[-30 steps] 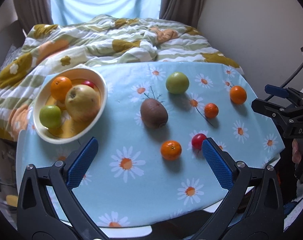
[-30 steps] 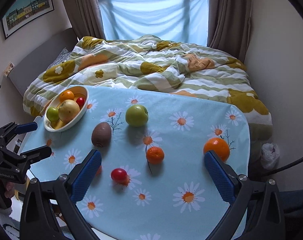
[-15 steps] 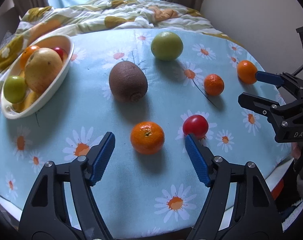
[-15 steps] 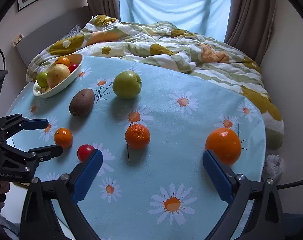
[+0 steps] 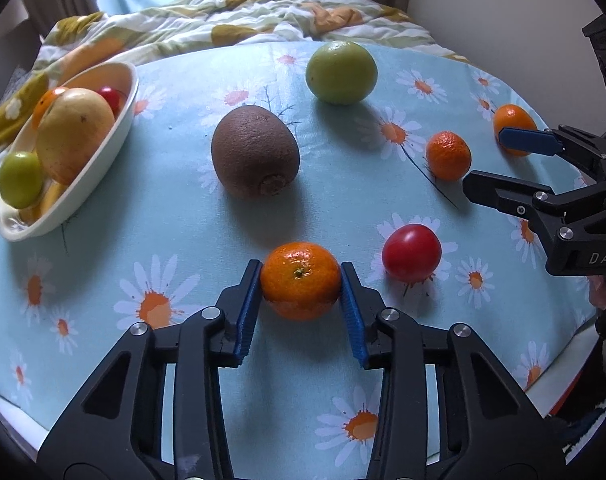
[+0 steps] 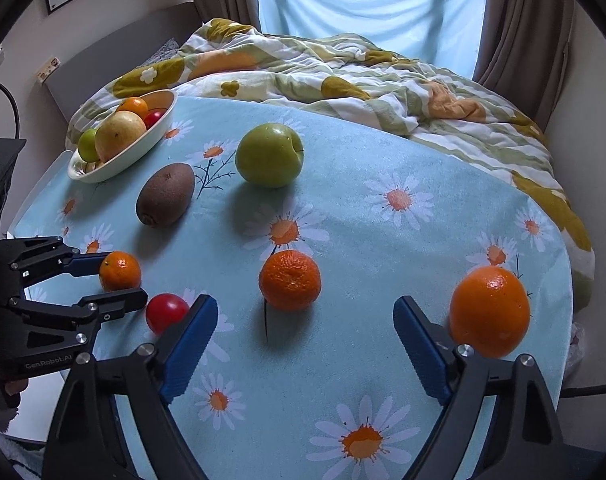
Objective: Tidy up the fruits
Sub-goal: 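Grasp a small tangerine with the left gripper while the right gripper grasps another tangerine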
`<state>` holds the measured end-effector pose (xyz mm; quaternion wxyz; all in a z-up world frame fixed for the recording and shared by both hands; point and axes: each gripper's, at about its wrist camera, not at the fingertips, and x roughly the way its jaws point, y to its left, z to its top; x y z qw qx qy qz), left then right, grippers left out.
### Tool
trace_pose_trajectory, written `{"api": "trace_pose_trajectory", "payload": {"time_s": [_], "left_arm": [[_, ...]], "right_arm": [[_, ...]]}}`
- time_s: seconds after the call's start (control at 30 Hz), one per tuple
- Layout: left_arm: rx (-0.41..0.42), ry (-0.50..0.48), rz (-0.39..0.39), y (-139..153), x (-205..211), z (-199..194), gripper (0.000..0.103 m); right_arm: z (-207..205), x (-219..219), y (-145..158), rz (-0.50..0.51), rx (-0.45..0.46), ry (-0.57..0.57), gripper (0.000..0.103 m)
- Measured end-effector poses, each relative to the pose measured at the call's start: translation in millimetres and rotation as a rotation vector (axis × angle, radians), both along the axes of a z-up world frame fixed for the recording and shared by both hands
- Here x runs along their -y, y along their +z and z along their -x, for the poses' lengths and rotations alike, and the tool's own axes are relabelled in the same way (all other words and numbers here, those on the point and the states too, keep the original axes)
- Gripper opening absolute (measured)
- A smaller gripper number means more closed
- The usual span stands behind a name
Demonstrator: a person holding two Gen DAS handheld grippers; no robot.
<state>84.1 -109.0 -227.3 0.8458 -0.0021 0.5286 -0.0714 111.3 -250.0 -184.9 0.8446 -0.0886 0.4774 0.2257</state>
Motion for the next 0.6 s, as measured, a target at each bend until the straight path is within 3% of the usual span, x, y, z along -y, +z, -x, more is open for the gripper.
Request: {"api": "trace_pose_trajectory", "payload": {"time_s": [0.1,0.27,0.4,0.6], "left_arm": [[0.001,0.001,-0.007,0.5,-1.8,2.1,0.044],[0.000,0.005,-0.007,0.7,-2.8,4.4,0.044],[-0.001,0.012,-0.010,0.8,-5.5,6.7,0.044],[-0.004,0.030,-0.010,1.1,-9.8,10.3,0.044]], "right_arm": [[-2.4,-2.4,-2.2,0.007,-0.007,0.005,0.077],[-5.3,-5.6,-6.0,0.008,-0.010,0.012,0.074],[-9.4,-10.0,-10.9,0.008,-0.020,0.026,0.063],[-14.9,-15.7,-16.6,0.005,-0.028,0.036,0.057]]}}
